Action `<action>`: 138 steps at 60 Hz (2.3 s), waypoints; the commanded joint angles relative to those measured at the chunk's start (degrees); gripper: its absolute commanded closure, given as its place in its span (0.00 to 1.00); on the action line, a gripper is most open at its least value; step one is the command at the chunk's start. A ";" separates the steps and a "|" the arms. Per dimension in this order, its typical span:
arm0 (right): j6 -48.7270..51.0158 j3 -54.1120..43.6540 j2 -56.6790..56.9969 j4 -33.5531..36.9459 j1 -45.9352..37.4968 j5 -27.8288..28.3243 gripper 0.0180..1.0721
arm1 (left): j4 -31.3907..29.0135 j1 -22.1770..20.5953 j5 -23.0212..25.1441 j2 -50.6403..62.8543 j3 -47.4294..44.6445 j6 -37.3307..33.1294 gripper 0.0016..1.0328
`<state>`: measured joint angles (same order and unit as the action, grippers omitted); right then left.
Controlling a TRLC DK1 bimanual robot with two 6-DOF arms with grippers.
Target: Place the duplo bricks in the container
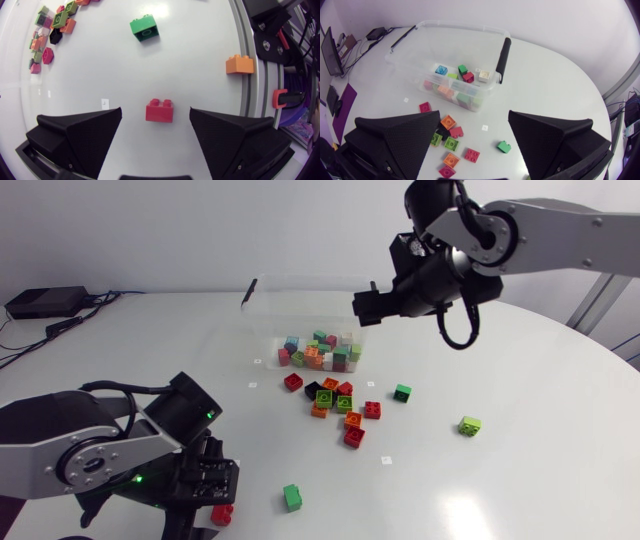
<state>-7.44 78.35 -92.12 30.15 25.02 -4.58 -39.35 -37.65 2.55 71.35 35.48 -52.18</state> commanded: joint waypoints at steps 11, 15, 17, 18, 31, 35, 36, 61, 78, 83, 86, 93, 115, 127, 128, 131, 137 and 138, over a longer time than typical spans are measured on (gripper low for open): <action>-0.12 -13.22 10.38 -0.80 -0.32 -0.08 0.06 | 2.09 -0.32 0.27 5.02 -1.73 -1.78 0.10; -0.12 -16.03 11.87 -0.53 -0.85 -0.08 0.06 | 2.79 -0.06 0.27 6.69 -1.82 -1.78 0.10; -0.12 -17.53 12.84 -0.53 -1.11 -0.08 0.06 | 3.05 0.03 0.27 7.22 -1.91 -1.87 0.10; 0.06 -18.40 13.37 -0.53 -1.28 -0.08 0.06 | 3.23 0.12 0.27 7.57 -2.00 -1.87 0.10; 3.49 -26.93 18.99 -0.80 -4.36 1.85 0.06 | 4.64 0.91 0.27 8.89 -2.26 -2.13 0.14; 5.42 -28.95 20.40 -0.88 -6.12 3.26 0.06 | 4.90 0.91 0.27 9.51 -2.26 -2.13 0.21; 6.04 -29.39 20.57 -0.88 -6.65 3.79 0.06 | 4.99 1.00 0.27 9.60 -2.26 -2.22 0.21; 0.59 -31.41 13.19 3.07 -15.52 2.03 0.06 | 7.89 1.88 0.35 10.83 -1.56 -0.90 0.86; -5.13 -27.11 3.61 7.20 -20.18 -1.75 0.06 | 8.06 3.55 0.27 7.40 0.73 2.17 0.97; -6.53 -24.29 1.06 9.31 -21.06 -1.66 0.06 | 8.06 3.99 0.27 5.46 2.57 3.67 0.97; -7.06 -22.89 0.01 10.28 -21.41 -1.66 0.06 | 8.15 4.25 0.27 4.85 3.80 4.55 0.97; -8.73 -19.72 -2.72 12.04 -22.99 -0.96 0.06 | 9.21 4.95 0.27 4.23 6.70 7.45 0.97; -11.19 -16.12 -10.54 12.12 -27.74 5.63 0.11 | 16.85 8.47 -0.35 4.23 16.72 17.29 0.97; -12.51 -16.03 -12.39 10.81 -27.83 5.81 0.19 | 18.79 10.31 -0.44 6.52 24.02 22.56 0.97; -12.51 -16.03 -12.47 10.63 -27.83 5.81 0.20 | 18.79 10.40 -0.44 6.87 24.72 22.92 0.97; -12.86 -16.03 -12.65 10.54 -27.74 5.81 0.22 | 19.05 10.84 -0.52 7.75 26.39 24.15 0.97; -13.21 -15.94 -13.35 10.01 -27.92 5.81 0.22 | 19.84 11.90 -0.52 9.77 29.55 26.78 0.97; -13.21 -15.94 -13.53 9.93 -27.92 5.81 0.22 | 20.19 12.16 -0.61 10.21 30.08 27.22 0.97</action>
<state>-18.31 61.82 -103.92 40.49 -2.48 1.28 -20.25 -26.57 2.48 78.87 62.48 -28.34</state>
